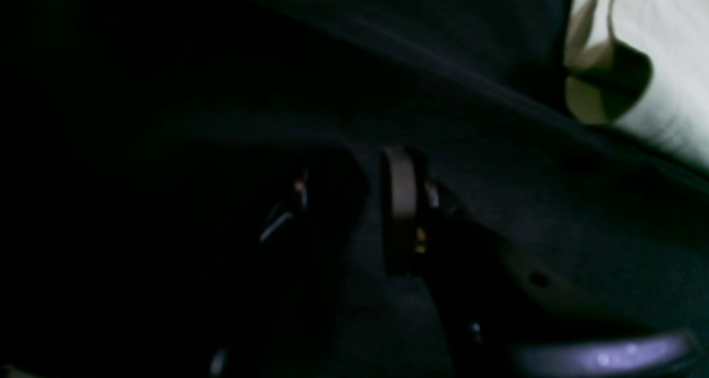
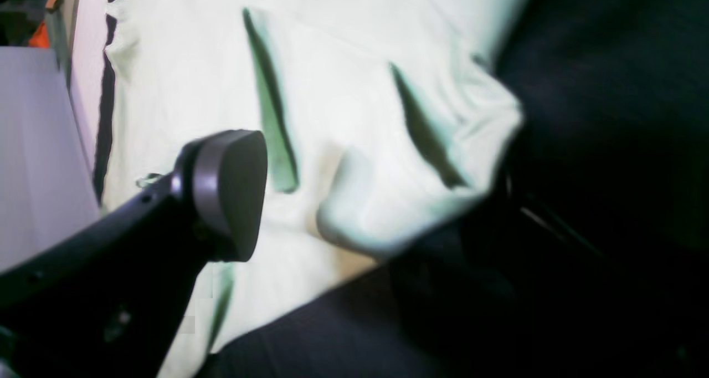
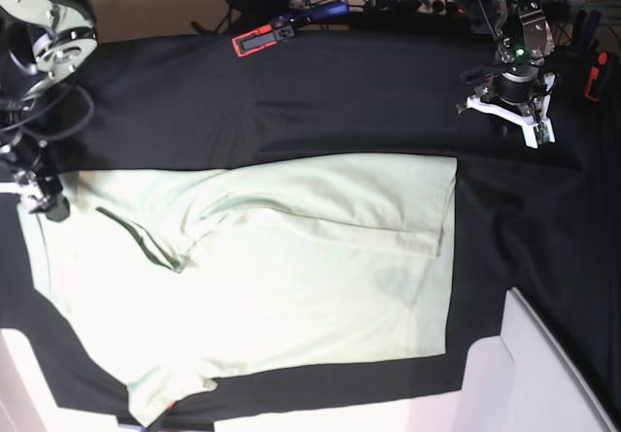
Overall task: Fold the T-shirt properly
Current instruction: 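Lower the left gripper and grasp the folded shirt edge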
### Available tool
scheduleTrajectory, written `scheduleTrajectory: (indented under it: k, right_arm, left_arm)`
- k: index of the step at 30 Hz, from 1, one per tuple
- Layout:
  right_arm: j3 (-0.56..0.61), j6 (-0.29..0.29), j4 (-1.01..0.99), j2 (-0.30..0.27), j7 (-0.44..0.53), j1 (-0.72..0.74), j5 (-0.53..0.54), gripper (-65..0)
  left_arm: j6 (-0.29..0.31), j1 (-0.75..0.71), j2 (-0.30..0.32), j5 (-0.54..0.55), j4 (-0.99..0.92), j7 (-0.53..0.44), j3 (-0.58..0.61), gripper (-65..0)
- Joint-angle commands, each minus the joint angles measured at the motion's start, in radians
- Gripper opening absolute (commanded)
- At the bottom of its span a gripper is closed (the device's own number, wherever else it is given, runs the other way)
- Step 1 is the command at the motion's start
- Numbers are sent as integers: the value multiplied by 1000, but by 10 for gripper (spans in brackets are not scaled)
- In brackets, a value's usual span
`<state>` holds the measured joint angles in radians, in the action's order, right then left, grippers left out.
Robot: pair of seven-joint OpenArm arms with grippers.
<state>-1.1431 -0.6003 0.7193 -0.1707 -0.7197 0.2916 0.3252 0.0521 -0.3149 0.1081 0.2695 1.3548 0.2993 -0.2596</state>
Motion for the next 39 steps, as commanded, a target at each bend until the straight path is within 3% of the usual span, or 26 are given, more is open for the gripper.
scheduleTrajectory:
  k: [1,3,4,5,7,9,11,14,19,22,29,39]
  right_arm:
    - [4,12,-7,-5,-28,14,-22,-164]
    - [4,12,-11,-5,-28,19,-22,-184]
    - [4,12,-13,-5,-28,19,-22,-228]
    - [4,12,-13,-5,-28,21,-22,-292]
    - [4,12,-13,-5,-28,21,-22,-480]
    - [4,12,-14,-5,-28,21,-22,-650]
    - [2,12,-14,-5,-28,21,-22,-624]
    - [2,12,-14,-5,-30,21,-22,-650]
    - [4,12,-14,-5,-34,21,-22,-649]
    - [4,12,-14,-5,-34,21,-22,-649]
    - [5,12,-14,-5,-36,21,-22,-649]
    - [5,12,-14,-5,-36,19,-22,-649]
  left_arm:
    - [-5,4,11,6,16,-19,-2,-470]
    - [-5,4,11,6,16,-19,-2,-469]
    - [-5,6,9,7,16,-19,-2,-467]
    - [-5,7,8,7,16,-19,-2,-467]
    - [-4,12,6,7,16,-19,0,-457]
    - [-4,13,5,7,16,-19,0,-393]
    - [-4,15,2,9,16,-19,0,-287]
    - [1,16,-3,72,16,-21,0,-178]
    - [145,16,8,228,27,-22,-2,-82]
    - [196,16,5,244,65,-24,-2,-76]
    - [196,38,-31,247,134,-19,10,-77]
    - [196,144,-67,247,-93,-22,78,-77]
